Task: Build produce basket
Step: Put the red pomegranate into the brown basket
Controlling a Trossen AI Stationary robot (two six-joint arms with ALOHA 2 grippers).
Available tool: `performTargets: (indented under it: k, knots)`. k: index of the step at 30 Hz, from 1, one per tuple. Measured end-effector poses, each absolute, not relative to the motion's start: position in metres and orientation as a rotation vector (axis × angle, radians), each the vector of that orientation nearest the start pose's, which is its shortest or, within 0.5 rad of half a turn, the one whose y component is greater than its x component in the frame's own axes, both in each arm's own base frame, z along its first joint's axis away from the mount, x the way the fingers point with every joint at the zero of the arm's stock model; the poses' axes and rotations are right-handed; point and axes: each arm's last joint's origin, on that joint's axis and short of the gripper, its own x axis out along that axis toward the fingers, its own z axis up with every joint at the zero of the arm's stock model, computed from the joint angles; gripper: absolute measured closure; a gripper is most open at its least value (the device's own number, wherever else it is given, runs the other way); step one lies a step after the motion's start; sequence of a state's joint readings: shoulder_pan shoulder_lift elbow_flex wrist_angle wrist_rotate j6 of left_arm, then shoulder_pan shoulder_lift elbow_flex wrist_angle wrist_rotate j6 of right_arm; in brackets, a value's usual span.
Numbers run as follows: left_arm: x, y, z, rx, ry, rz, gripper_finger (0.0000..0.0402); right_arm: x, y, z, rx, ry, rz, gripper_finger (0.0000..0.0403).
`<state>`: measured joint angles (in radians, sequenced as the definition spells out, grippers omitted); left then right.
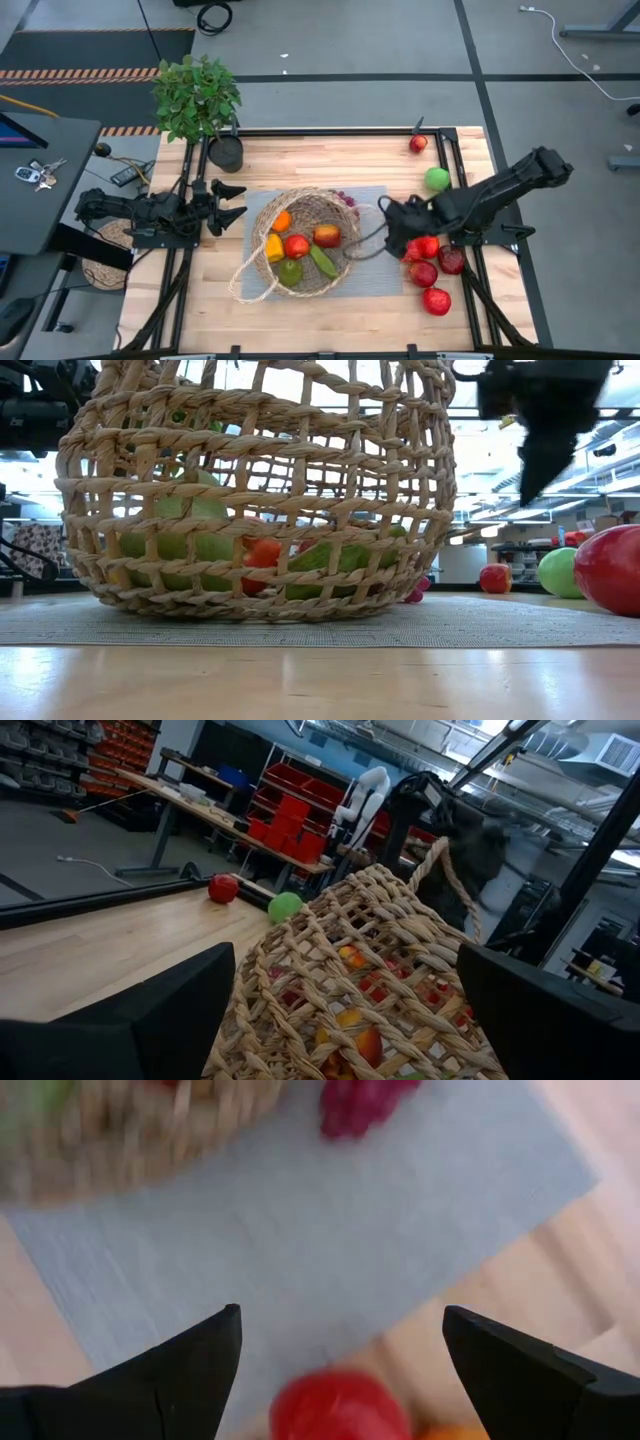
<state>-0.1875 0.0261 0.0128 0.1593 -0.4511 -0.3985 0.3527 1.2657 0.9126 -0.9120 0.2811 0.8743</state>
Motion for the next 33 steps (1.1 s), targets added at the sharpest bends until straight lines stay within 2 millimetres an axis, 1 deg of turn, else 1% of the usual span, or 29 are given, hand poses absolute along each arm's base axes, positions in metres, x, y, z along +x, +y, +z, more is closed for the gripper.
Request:
performTargets:
  k: [4,7,13,16,20,24,31,33]
  knots:
    - [0.095,-0.005,0.181,-0.441,-0.19,0.233,0.0012,0.201,0.084,0.223,0.344,1.162,-0.425,0.0053]
    - [0.095,-0.005,0.181,-0.441,-0.19,0.233,0.0012,0.19,0.091,0.21,0.328,1.168,-0.438,0.0053]
    - [0.095,-0.005,0.181,-0.441,-0.189,0.233,0.0012,0.176,0.094,0.182,0.384,1.059,-0.395,0.0053]
    - [0.095,-0.005,0.181,-0.442,-0.19,0.233,0.0012,0.171,0.094,0.167,0.396,1.064,-0.373,0.0053]
    - [0.095,-0.005,0.181,-0.441,-0.19,0.233,0.0012,0.161,0.088,0.15,0.384,1.119,-0.416,0.0053]
    - [0.095,-0.005,0.181,-0.441,-0.189,0.233,0.0012,0.157,0.087,0.145,0.371,1.139,-0.416,0.0053]
    - [0.095,-0.005,0.181,-0.442,-0.19,0.232,0.0012,0.158,0.085,0.145,0.338,1.134,-0.416,0.0053]
    - [0.095,-0.005,0.181,-0.441,-0.189,0.232,0.0012,0.16,0.085,0.149,0.321,1.12,-0.412,0.0053]
